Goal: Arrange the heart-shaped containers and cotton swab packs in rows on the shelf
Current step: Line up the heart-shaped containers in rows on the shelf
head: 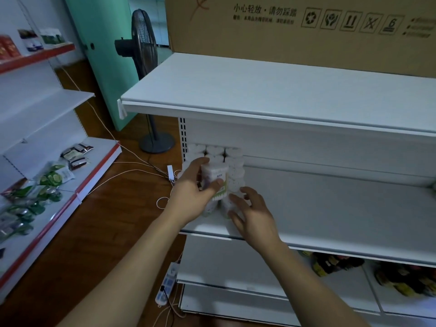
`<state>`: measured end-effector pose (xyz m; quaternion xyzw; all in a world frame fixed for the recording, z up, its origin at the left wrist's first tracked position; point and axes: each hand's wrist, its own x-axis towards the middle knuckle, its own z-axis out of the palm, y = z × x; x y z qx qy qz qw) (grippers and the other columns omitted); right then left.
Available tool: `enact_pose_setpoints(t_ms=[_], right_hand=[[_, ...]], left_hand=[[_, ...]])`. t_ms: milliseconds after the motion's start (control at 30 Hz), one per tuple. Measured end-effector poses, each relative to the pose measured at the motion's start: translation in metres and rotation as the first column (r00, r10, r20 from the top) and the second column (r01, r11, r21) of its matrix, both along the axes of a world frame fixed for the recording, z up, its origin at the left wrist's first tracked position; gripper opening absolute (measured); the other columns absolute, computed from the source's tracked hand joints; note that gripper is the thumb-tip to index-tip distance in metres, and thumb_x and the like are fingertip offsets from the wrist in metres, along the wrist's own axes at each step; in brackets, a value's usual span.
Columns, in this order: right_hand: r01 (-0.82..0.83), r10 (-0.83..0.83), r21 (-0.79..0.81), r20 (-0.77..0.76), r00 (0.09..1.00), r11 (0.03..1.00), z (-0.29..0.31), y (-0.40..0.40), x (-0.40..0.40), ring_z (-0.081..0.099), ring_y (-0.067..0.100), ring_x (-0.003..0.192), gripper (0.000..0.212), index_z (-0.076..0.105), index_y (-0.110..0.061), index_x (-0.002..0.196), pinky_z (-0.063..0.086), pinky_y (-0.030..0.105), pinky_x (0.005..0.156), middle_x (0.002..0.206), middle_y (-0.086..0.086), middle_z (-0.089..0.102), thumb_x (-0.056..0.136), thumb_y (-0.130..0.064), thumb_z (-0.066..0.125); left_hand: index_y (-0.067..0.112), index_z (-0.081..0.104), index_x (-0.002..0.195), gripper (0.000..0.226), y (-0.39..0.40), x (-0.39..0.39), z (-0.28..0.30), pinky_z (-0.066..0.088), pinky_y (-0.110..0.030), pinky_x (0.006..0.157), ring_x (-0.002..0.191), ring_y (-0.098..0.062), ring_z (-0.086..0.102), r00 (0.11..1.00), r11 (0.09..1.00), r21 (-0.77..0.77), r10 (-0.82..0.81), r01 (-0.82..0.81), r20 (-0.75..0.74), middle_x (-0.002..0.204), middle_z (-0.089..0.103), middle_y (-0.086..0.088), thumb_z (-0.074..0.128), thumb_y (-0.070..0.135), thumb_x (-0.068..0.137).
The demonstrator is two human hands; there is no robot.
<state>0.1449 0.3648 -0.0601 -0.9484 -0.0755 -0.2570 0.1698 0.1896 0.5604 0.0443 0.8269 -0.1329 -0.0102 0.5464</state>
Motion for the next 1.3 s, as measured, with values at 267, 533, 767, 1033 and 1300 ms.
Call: enact_pose_setpoints(t_ms=[267, 533, 767, 1033, 1300], right_hand=[[0.010, -0.002, 0.101, -0.074, 0.997, 0.995, 0.012, -0.002, -0.009, 0.052, 0.031, 0.124, 0.053, 0.051, -0.020, 0.142, 0.057, 0.043, 0.089, 0.147, 0.010, 0.046, 0.092, -0.035, 0.059], [-0.076, 0.067, 0.336, 0.037, 0.997, 0.939, 0.089, -0.029, -0.014, 0.051, 0.013, 0.128, 0.049, 0.058, -0.028, 0.137, 0.051, 0.032, 0.097, 0.143, -0.003, 0.050, 0.091, -0.044, 0.062], [-0.038, 0.039, 0.333, 0.004, 0.999, 0.942, 0.094, -0.069, -0.005, 0.067, 0.013, 0.094, 0.033, 0.071, -0.022, 0.117, 0.057, 0.034, 0.080, 0.122, -0.002, 0.066, 0.084, -0.026, 0.076], [0.108, -0.086, 0.174, -0.127, 0.988, 0.979, 0.054, -0.097, 0.058, 0.066, 0.028, 0.106, 0.036, 0.070, -0.016, 0.121, 0.051, 0.034, 0.089, 0.135, 0.008, 0.059, 0.089, -0.032, 0.072], [0.102, -0.089, 0.042, -0.236, 0.968, 0.994, 0.022, -0.093, 0.105, 0.063, 0.043, 0.099, 0.033, 0.062, 0.000, 0.109, 0.053, 0.047, 0.078, 0.131, 0.021, 0.055, 0.095, -0.029, 0.063]], left_hand=[[0.031, 0.046, 0.140, 0.060, -0.018, 0.000, 0.002, 0.055, -0.019, 0.087, 0.116, -0.013, 0.058, 1.000, 1.000, -0.022, -0.010, 0.011, 0.005, 0.123, 0.057, 0.011, 0.075, 0.031, 0.088], [0.024, 0.047, 0.140, 0.067, -0.052, -0.002, -0.002, 0.053, -0.034, 0.097, 0.117, -0.014, 0.058, 0.980, 0.985, 0.090, -0.158, 0.148, 0.118, 0.130, 0.059, 0.003, 0.079, 0.034, 0.082], [0.031, 0.015, 0.157, 0.103, -0.090, 0.004, -0.003, 0.043, -0.035, 0.105, 0.135, -0.016, 0.043, 0.961, 0.929, 0.288, -0.264, 0.233, 0.076, 0.155, 0.038, 0.002, 0.076, 0.057, 0.078], [0.027, 0.013, 0.159, 0.059, -0.081, 0.034, -0.021, 0.002, -0.044, 0.124, 0.154, -0.020, -0.007, 0.930, 0.478, 0.861, -0.366, 0.176, 0.012, 0.168, -0.002, 0.002, 0.022, 0.051, 0.106], [0.023, 0.030, 0.155, 0.050, -0.075, 0.040, -0.037, 0.005, -0.038, 0.122, 0.154, -0.020, 0.004, 0.923, 0.504, 0.857, -0.372, 0.112, 0.098, 0.167, 0.014, -0.001, 0.025, 0.040, 0.108]])
